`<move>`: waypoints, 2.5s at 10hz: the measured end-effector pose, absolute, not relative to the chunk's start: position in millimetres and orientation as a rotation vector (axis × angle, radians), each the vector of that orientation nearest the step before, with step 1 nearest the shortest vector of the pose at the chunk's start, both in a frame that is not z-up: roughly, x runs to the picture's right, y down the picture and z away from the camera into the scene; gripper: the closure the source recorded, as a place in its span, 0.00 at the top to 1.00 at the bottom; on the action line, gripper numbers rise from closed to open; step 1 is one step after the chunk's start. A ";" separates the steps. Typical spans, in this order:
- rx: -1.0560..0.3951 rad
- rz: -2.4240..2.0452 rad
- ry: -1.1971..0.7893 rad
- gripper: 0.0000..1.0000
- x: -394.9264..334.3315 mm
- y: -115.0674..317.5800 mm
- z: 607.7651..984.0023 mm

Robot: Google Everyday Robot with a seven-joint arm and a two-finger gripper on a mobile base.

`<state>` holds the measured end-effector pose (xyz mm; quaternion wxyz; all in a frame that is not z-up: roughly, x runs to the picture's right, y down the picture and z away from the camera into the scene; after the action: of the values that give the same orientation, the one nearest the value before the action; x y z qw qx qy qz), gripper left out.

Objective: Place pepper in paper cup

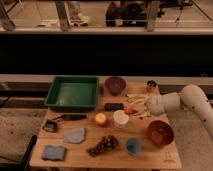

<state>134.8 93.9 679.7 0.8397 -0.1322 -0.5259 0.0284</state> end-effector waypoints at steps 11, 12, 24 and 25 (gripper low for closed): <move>-0.263 -0.025 -1.332 0.00 70.9 85.9 667.5; -0.269 -0.023 -1.344 0.00 70.6 87.3 668.2; -0.345 0.018 -1.323 0.00 78.1 99.4 710.3; -0.347 0.019 -1.321 0.02 78.1 99.5 712.3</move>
<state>78.1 99.5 712.3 0.7758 -0.1601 -0.6103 0.0087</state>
